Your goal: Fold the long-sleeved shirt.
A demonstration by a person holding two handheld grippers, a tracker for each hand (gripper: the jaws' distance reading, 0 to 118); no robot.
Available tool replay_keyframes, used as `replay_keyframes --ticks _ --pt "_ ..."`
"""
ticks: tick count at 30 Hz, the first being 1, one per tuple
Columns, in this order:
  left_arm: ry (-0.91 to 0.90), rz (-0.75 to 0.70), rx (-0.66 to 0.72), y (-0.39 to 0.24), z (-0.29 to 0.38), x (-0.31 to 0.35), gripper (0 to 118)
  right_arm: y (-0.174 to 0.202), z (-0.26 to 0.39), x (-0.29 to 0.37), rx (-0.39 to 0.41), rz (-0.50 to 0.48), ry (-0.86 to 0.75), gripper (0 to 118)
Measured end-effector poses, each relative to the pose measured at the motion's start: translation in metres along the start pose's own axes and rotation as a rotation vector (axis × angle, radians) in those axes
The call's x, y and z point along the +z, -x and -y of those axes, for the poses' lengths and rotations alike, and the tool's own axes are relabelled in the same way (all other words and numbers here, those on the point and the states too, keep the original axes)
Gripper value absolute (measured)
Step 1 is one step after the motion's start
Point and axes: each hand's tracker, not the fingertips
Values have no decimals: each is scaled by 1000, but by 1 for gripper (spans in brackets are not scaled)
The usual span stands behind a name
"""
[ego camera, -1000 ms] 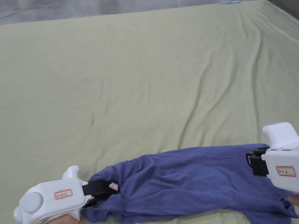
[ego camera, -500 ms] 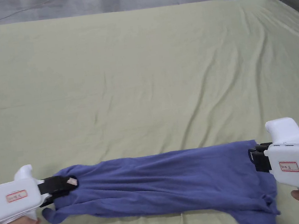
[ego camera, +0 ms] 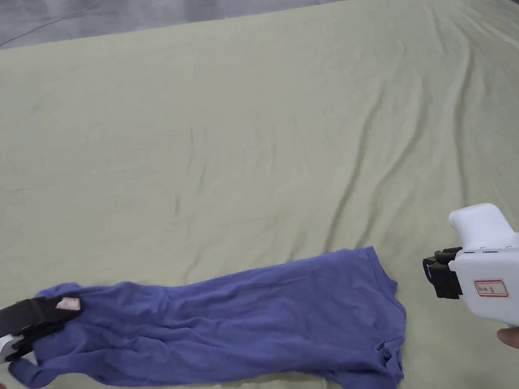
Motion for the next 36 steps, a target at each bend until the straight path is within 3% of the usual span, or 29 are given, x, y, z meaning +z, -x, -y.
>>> replay_keyframes --ticks 2,7,13,20,21,22,23,24,27,30,31,32,33,36 --pt "33 109 -24 -32 7 -10 6 0 0 0 13 6 4 2" --pt "140 230 -70 -110 28 -64 6 -4 2 -1 5 7 5 2" --pt "309 189 -127 -170 78 -170 6 -16 7 8 -24 16 -4 2" --pt "487 81 -146 -157 130 -272 6 -44 16 24 -78 58 -19 2" --pt "483 86 -129 -150 130 -276 12 -47 18 26 -82 65 -21 2" --pt "467 95 -95 -145 129 -277 34 -50 19 27 -86 70 -23 2" --pt "433 140 -53 -141 127 -272 82 -52 22 29 -90 74 -25 2" --pt "427 167 -24 -141 125 -266 118 -54 23 29 -95 77 -23 2" --pt "343 208 8 -144 104 -231 118 -56 25 29 -100 83 -19 2" --pt "239 180 -54 -150 86 -182 118 -54 24 28 -104 73 -22 2" --pt "200 172 -74 -152 80 -167 104 -52 24 27 -104 68 -25 2" --pt "165 167 -107 -153 74 -149 57 -50 23 26 -103 61 -29 2" --pt "123 140 -144 -152 74 -134 0 -47 22 25 -103 56 -31 2" --pt "29 -47 -293 -154 87 -109 0 -39 18 20 -99 36 -36 2"
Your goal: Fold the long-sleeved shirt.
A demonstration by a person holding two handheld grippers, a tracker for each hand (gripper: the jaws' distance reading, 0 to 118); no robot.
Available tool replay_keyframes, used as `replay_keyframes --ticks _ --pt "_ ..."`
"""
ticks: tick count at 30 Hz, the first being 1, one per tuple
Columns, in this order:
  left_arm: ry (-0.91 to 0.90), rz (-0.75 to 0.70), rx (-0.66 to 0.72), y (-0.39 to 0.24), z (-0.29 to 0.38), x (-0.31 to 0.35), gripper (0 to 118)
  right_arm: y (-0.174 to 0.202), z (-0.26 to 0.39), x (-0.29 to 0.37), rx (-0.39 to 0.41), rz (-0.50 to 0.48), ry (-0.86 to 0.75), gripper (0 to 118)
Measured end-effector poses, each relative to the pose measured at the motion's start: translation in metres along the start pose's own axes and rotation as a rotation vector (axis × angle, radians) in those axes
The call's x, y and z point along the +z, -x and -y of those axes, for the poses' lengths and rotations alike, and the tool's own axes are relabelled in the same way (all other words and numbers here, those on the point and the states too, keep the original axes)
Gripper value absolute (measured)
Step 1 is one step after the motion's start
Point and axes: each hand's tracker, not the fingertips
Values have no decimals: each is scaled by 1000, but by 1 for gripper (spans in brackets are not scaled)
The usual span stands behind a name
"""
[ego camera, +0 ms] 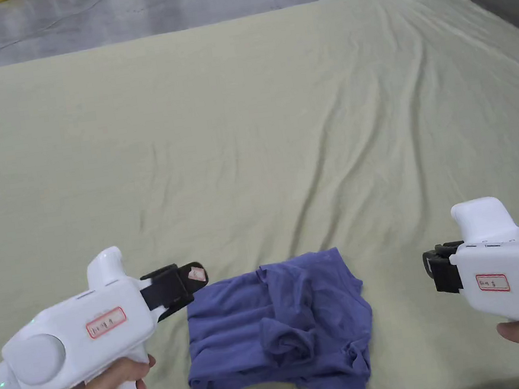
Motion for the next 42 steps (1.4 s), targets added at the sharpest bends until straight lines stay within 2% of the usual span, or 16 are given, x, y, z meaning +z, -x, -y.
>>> replay_keyframes --ticks 2,6,13,18,26,28,33,39,42 --pt "-4 -133 -121 -10 17 1 0 7 -1 -4 7 -12 4 2" --pt "27 -171 -179 -14 61 -49 0 18 0 -10 24 -32 17 2" --pt "168 -35 -179 -48 93 -119 0 16 6 -2 27 -27 26 2" --pt "211 -24 -193 -80 105 -164 0 0 13 6 7 7 30 2" --pt "260 21 -222 -113 118 -191 0 -18 23 10 -33 49 46 2" --pt "259 34 -236 -113 112 -183 0 -19 23 10 -44 51 48 2" --pt "104 81 -170 -91 80 -120 0 -9 13 5 -60 0 29 2" --pt "-3 15 -62 -39 59 -36 0 38 -12 -26 -68 -256 17 2" --pt "-37 -18 -13 -15 57 -6 0 64 -18 -48 -49 -321 48 2"
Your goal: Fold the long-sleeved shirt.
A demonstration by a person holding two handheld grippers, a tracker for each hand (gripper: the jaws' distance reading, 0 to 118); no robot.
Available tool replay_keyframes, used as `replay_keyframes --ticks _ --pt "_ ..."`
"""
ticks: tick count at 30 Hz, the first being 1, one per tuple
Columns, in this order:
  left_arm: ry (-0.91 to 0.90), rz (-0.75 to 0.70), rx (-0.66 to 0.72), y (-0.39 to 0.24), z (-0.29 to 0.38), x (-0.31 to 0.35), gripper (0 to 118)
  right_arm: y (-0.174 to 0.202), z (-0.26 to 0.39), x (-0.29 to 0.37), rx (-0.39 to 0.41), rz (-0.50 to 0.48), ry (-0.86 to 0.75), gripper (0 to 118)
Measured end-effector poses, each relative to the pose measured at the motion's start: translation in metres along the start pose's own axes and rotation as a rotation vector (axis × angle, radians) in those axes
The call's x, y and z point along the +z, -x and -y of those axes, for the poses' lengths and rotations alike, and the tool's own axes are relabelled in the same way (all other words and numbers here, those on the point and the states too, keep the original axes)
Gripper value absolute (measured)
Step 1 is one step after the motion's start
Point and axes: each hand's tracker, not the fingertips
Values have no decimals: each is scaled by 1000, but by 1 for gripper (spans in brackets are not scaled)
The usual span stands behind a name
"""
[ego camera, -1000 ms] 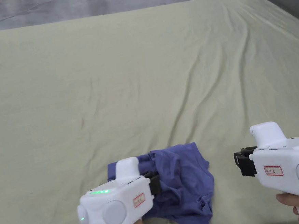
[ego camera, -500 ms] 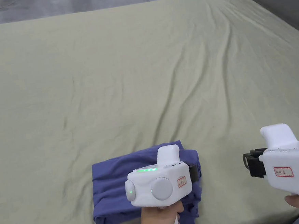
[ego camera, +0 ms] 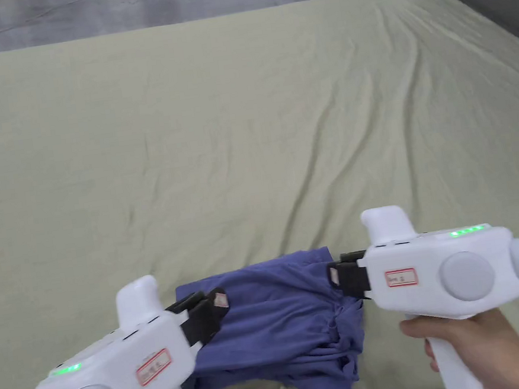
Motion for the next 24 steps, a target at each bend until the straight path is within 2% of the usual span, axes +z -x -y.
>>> replay_keyframes --ticks 5,11,14,16,17,18,19,20,24 --pt "-19 -28 89 30 4 22 0 4 5 -41 -24 -39 80 2" --pt "1 -36 145 48 14 23 0 -31 24 -60 -99 43 171 2" --pt "2 -31 177 52 17 17 0 -55 36 -68 -122 115 206 2" --pt "-2 -40 193 56 18 12 3 -67 41 -69 -178 22 176 2" --pt "1 -39 211 59 18 9 19 -68 42 -67 -210 21 170 2" --pt "1 -43 235 62 18 7 70 -66 40 -67 -199 31 177 2" --pt "8 -32 259 65 17 4 109 -64 40 -68 -188 35 180 2" --pt "35 -14 288 69 17 -1 118 -62 39 -70 -167 41 185 2" --pt "54 28 368 86 18 -16 118 -60 36 -71 -145 50 196 2"
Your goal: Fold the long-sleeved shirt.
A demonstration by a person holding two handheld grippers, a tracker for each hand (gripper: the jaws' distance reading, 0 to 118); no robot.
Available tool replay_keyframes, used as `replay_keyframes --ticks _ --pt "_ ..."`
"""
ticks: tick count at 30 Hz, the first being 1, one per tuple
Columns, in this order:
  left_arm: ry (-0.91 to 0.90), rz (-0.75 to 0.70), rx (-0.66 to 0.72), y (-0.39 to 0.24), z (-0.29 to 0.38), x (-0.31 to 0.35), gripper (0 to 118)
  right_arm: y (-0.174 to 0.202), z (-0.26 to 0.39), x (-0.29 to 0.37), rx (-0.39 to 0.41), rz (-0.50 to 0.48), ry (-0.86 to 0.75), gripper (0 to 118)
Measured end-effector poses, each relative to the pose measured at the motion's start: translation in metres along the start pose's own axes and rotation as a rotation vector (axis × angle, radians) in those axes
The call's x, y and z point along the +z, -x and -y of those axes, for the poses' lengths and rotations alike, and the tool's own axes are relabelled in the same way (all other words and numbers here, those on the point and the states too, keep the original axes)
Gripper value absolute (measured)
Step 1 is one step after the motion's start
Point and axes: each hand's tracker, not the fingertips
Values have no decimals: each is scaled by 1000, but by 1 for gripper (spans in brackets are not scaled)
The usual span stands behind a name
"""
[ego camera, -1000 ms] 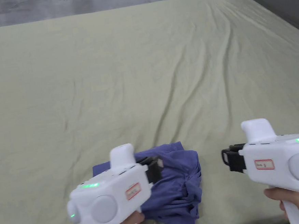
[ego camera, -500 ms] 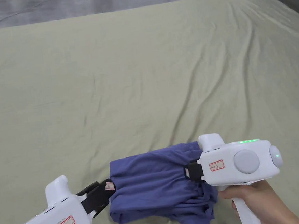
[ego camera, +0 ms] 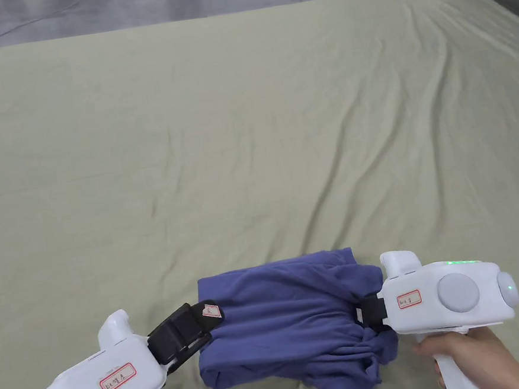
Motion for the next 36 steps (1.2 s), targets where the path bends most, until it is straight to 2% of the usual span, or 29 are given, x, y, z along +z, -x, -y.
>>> replay_keyframes --ticks 4,9,12,14,18,19,20,21,24,27,30,33,36 --pt "31 -12 55 17 -8 -16 118 -2 1 0 -10 -11 -3 2" --pt "76 155 230 33 -10 -46 118 1 2 1 -8 -6 -7 2" --pt "85 221 272 31 -15 -62 118 2 2 1 -7 -1 -8 2" --pt "103 209 246 25 -17 -72 118 1 3 1 -12 -2 -11 2" --pt "158 154 60 3 -14 -81 118 0 3 2 -22 -7 -13 2" --pt "176 162 33 -1 -14 -80 103 0 3 2 -23 -7 -13 2" --pt "185 176 14 -4 -14 -77 59 0 3 2 -24 -7 -13 2" --pt "187 180 9 -6 -13 -75 10 0 3 2 -24 -6 -13 2" --pt "185 100 -87 -12 -6 -76 10 4 2 3 -19 8 -13 2" --pt "179 112 -55 -9 -7 -74 10 18 1 10 4 44 -28 2" --pt "157 121 -57 -9 -14 -67 10 43 -5 29 97 40 -180 2" --pt "165 122 -57 -9 -25 -63 10 81 -19 43 218 87 -341 2" --pt "173 126 -96 -8 -35 -56 10 122 -38 49 307 82 -430 2"
